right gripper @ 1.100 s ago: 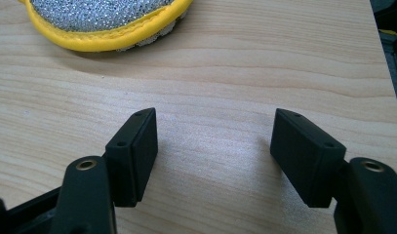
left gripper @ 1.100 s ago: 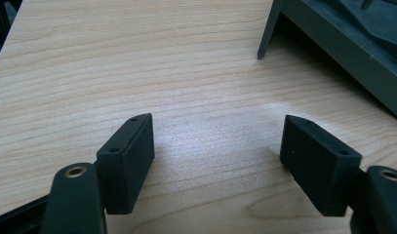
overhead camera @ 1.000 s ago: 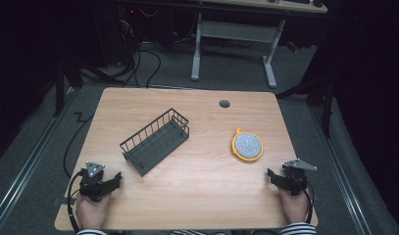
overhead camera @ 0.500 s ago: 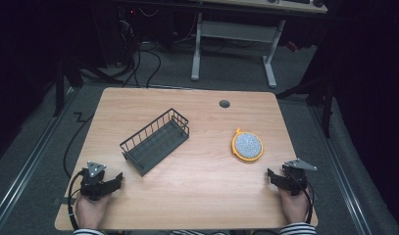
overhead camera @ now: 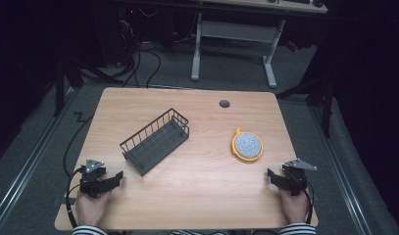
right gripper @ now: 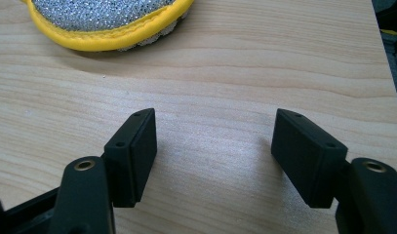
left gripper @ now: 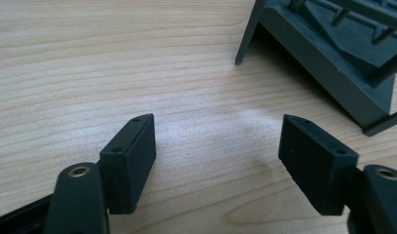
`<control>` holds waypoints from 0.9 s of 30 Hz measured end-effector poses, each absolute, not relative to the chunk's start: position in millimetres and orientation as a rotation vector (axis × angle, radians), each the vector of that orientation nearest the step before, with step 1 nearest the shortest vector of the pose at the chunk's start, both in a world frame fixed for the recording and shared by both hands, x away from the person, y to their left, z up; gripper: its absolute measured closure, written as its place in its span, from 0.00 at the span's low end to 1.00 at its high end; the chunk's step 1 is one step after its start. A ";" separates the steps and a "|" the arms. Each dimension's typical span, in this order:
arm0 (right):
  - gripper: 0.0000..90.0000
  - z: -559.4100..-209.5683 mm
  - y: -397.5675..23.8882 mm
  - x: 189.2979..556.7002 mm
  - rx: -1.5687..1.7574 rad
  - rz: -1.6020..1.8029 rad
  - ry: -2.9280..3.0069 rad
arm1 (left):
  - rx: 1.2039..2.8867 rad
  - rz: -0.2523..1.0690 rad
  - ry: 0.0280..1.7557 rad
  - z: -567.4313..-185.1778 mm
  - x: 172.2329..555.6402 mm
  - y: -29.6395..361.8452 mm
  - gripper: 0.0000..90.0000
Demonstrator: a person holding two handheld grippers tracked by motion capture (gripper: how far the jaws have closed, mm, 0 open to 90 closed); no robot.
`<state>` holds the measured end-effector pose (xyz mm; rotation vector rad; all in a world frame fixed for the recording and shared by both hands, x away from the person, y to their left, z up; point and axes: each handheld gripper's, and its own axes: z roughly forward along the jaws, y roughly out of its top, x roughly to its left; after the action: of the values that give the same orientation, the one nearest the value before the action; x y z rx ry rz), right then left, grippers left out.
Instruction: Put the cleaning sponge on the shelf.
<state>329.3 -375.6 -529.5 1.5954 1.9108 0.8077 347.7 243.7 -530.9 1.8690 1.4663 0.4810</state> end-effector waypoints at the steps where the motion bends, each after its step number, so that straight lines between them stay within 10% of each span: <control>1: 0.37 -529.5 -375.6 329.3 1.595 0.808 1.911 | 1.865 0.484 1.468 -529.9 347.6 244.3 0.35; 27: 0.37 -529.5 -375.5 329.3 1.595 0.808 1.913 | 1.767 0.486 1.376 -461.0 340.0 247.3 0.37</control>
<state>329.3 -375.5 -529.5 1.5946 1.9128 0.8078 340.0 247.3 -461.0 1.7665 1.3759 0.4864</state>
